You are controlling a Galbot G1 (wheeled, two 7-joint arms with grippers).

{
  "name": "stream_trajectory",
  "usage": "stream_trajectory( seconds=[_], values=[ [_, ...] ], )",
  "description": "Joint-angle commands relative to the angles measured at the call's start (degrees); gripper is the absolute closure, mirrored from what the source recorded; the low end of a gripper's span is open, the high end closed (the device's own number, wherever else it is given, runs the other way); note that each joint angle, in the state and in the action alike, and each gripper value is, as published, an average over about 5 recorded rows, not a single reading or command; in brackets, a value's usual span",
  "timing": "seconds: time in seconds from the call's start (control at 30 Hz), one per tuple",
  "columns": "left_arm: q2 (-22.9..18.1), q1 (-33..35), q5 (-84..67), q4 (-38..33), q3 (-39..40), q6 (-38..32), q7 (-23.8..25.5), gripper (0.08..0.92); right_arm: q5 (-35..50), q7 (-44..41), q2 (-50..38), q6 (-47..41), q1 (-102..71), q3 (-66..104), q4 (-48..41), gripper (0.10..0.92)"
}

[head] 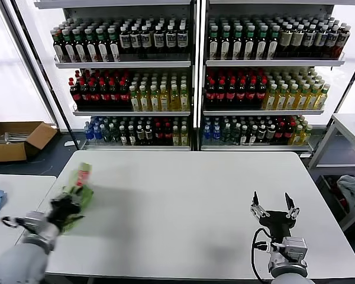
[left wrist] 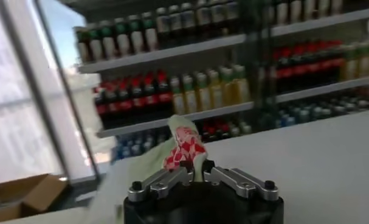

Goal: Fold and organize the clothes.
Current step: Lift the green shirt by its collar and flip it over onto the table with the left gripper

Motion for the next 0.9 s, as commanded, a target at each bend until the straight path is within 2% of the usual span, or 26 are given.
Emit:
stream_trajectory(
  seconds=[0.03, 0.13, 0.2, 0.43, 0.6, 0.77, 0.9],
  values=[
    [-13.3, -2.93, 16.67, -5.62, 32.97, 3.9, -3.66, 0.87, -3.19, -0.1, 2.19, 0.37, -3.34, 0.63, 0.43, 0.203],
    [-14.57, -6.28, 16.5, 0.19, 33.08, 4.02, -3.73, 0.87, -4.09, -0.26, 2.91, 0.3, -3.98, 0.33, 0.86, 0.203],
    [-14.65, -7.79, 15.58, 1.45, 32.58, 4.32, -3.91, 0.87, -4.56, -0.34, 3.22, 0.18, -3.95, -0.02, 0.92, 0.203],
    [-14.2, -10.39, 9.29, 2.02, 30.08, 4.37, -4.89, 0.87, -5.04, -0.34, 3.77, -0.95, -2.05, -1.82, -0.59, 0.203],
    [-15.3, -11.77, 3.72, 2.33, 30.04, 0.75, -6.39, 0.863, -4.91, -0.25, 3.99, -2.51, -0.15, -3.43, -1.64, 0.203],
    [-17.03, -11.17, -1.87, -0.77, 30.16, -1.16, -8.97, 0.755, -0.98, -0.06, 4.07, -5.56, 2.48, -6.36, -2.82, 0.203],
    [-16.59, -9.35, -1.36, -3.09, 27.34, -1.07, -10.21, 0.643, 7.69, 0.44, 3.68, -9.08, 6.14, -9.87, -3.89, 0.203]
  ],
)
